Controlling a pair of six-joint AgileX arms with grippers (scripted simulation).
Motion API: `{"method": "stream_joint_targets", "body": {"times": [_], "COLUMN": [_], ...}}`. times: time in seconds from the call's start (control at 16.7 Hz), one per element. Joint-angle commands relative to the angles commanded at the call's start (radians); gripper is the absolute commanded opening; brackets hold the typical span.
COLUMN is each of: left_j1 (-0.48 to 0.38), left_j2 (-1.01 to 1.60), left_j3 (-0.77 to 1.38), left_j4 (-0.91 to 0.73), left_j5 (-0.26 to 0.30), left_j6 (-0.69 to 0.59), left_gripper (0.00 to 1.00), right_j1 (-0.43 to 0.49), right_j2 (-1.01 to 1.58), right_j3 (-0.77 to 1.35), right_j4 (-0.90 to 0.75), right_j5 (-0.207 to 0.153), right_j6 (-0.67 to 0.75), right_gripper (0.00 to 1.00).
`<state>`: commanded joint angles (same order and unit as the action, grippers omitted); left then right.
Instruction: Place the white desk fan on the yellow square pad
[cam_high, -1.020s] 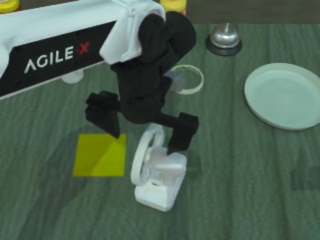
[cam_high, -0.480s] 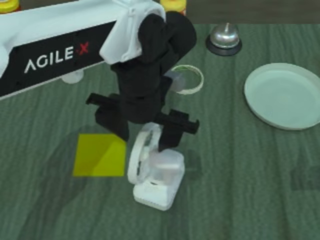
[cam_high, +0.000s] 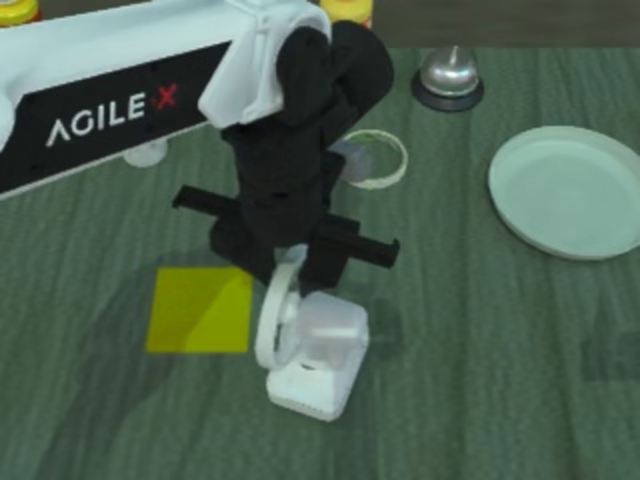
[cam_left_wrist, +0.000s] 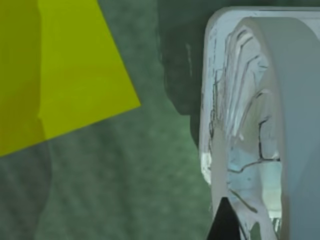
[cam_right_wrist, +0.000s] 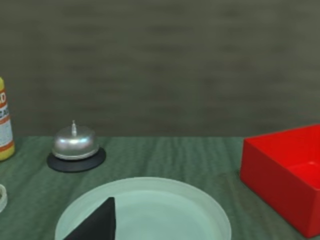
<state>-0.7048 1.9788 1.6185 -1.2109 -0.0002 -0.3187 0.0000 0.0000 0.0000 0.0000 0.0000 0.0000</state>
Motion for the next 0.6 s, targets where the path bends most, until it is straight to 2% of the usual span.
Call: {"method": "stream_joint_targets", "body": {"times": [0.6], "left_j1": [0.002], "left_j2": [-0.006], "left_j3": [0.044], "left_j4": [-0.043], "left_j5": [0.001], "left_j6": [-0.001], "left_gripper": [0.00], "right_j1": [0.000], "right_j2": [0.000], "right_j3": [0.000], "right_j4": [0.000], "right_j5": [0.000], "right_j6": [0.000], "right_gripper": [1.00]}}
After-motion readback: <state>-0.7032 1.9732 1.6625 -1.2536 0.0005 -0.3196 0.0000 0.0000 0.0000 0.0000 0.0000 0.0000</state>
